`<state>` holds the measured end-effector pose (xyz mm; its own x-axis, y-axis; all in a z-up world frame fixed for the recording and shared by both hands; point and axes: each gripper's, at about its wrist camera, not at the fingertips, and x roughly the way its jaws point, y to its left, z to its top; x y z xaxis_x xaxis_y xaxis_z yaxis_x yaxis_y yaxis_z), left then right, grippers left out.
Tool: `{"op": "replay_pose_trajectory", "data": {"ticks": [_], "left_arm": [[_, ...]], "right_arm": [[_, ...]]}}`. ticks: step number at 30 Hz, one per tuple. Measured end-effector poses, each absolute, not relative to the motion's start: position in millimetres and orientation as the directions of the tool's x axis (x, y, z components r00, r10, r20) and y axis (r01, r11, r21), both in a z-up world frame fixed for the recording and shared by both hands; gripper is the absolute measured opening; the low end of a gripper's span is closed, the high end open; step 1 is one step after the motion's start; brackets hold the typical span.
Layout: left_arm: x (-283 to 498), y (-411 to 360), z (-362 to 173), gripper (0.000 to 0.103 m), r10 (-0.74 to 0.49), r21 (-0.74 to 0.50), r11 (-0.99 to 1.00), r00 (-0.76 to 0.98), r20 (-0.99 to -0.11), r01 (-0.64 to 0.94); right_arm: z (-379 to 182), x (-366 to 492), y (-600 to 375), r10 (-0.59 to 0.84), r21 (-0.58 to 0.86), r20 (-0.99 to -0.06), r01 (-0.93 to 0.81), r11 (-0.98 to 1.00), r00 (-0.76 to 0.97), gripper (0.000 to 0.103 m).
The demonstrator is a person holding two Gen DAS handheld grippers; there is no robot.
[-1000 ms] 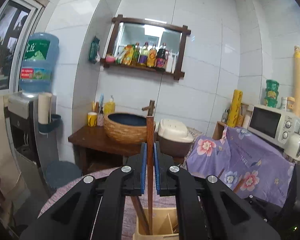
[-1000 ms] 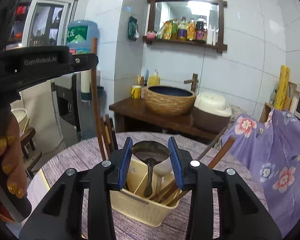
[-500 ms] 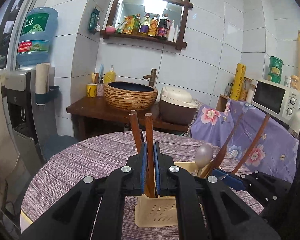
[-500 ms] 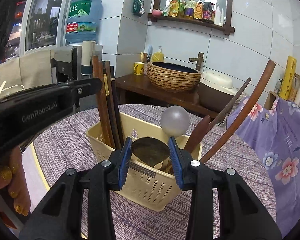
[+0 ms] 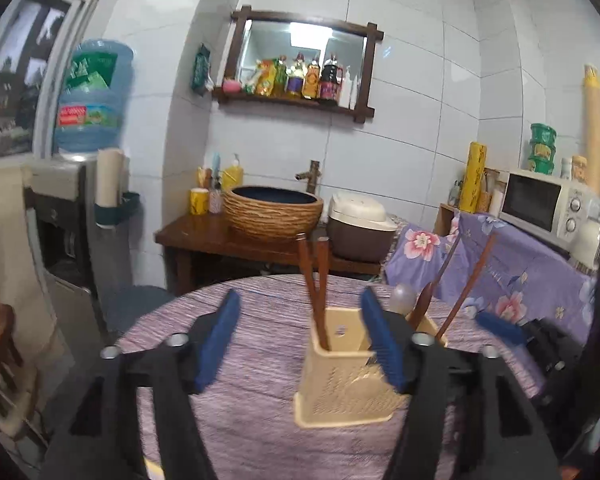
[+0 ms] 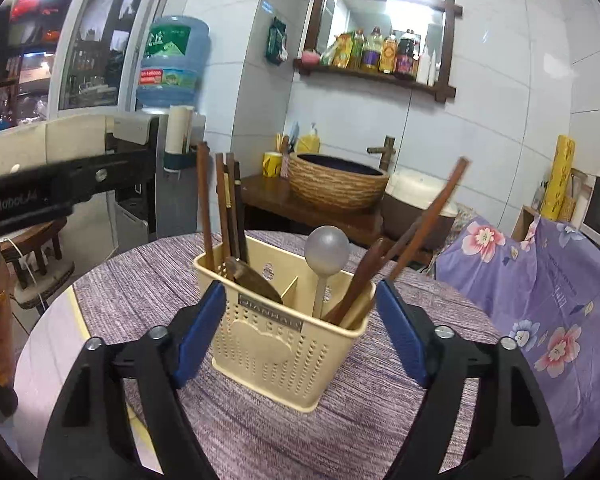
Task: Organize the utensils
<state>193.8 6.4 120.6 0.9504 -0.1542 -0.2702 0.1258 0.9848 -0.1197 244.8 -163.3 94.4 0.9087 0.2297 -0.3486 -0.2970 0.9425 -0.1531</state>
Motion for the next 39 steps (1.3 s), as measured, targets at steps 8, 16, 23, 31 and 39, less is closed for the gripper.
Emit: {"op": "replay_pose_trajectory", "data": {"ticks": [8,16,23,31,39], "left_arm": [[101.6,18.7,69.9,0.098,-0.136,-0.076,0.990,0.958,-0.254,0.121],[31.8,10.0,20.7,0.098,-0.148,-0.106,0.986,0.958,-0.246,0.125],[5.9,-4.9,2.1,0.098,-0.158,-0.033,0.987,0.955,-0.251,0.155],[3.8,-0.3,1.7,0.098,-0.152,-0.037,0.988,0.957,-0.248,0.148],[-0.1,3.2,1.6,0.098,-0.139,-0.042,0.990,0.961,-0.241,0.133]], "right_arm": [[71.0,125.4,-201.4,0.212,-0.067,-0.225,-0.233,0.970,0.951,0.097],[19.8,32.9,-220.1,0.218,0.065,-0.224,-0.208,0.976,0.950,0.097],[-2.1,-2.7,-220.1,0.195,0.099,-0.256,-0.175,0.980,0.947,0.097],[-2.4,-6.6,-218.6,0.201,0.090,-0.251,-0.184,0.979,0.947,0.097],[0.6,-6.3,-217.7,0.195,0.071,-0.251,-0.183,0.981,0.948,0.097]]}}
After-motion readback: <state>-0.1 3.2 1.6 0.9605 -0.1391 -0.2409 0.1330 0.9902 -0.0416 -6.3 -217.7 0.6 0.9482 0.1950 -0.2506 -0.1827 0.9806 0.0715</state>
